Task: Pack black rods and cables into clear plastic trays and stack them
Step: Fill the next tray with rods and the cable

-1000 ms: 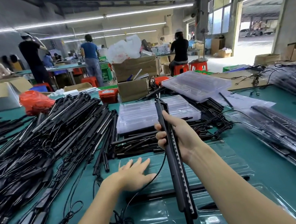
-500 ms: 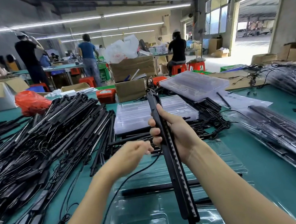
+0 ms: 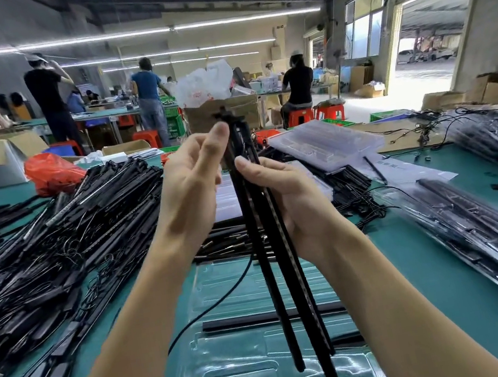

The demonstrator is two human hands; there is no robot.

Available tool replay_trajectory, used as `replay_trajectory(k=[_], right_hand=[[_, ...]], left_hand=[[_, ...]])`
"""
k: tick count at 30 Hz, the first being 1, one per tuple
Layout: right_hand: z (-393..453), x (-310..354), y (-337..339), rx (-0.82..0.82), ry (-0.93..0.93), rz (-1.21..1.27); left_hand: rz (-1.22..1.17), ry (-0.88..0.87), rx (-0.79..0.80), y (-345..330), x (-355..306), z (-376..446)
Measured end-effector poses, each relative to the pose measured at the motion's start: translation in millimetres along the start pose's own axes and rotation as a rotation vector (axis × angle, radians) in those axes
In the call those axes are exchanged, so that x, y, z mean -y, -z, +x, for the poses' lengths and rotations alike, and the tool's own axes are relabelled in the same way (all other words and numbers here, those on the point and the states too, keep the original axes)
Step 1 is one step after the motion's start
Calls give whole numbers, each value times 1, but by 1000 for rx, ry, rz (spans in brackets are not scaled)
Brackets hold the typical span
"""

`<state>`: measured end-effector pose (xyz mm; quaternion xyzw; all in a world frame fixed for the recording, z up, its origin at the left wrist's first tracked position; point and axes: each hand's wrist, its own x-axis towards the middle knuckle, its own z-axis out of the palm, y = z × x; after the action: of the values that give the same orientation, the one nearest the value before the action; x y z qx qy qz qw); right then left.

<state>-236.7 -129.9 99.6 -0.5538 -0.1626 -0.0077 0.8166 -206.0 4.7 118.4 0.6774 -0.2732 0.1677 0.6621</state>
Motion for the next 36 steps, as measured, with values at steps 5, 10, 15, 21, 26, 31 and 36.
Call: replay_trajectory(k=[5, 10, 15, 21, 26, 31, 36], right_hand=[[-3, -10, 0, 50, 12, -33], [-7, -27, 12, 343, -243, 20], [-14, -71, 27, 544, -487, 287], [-32, -87, 20, 724, -452, 103], [-41, -80, 21, 765, -430, 79], [-55, -83, 10, 833, -602, 102], [-58, -87, 6, 896, -671, -236]], left_hand=[[-17, -39, 38, -6, -10, 13], [-189, 37, 106, 0, -9, 18], [-395, 156, 82, 11, -12, 29], [-515, 361, -107, 29, 5, 30], [-603, 594, -279, 39, 36, 30], [-766, 645, -503, 48, 48, 34], [-793, 600, -452, 51, 48, 38]])
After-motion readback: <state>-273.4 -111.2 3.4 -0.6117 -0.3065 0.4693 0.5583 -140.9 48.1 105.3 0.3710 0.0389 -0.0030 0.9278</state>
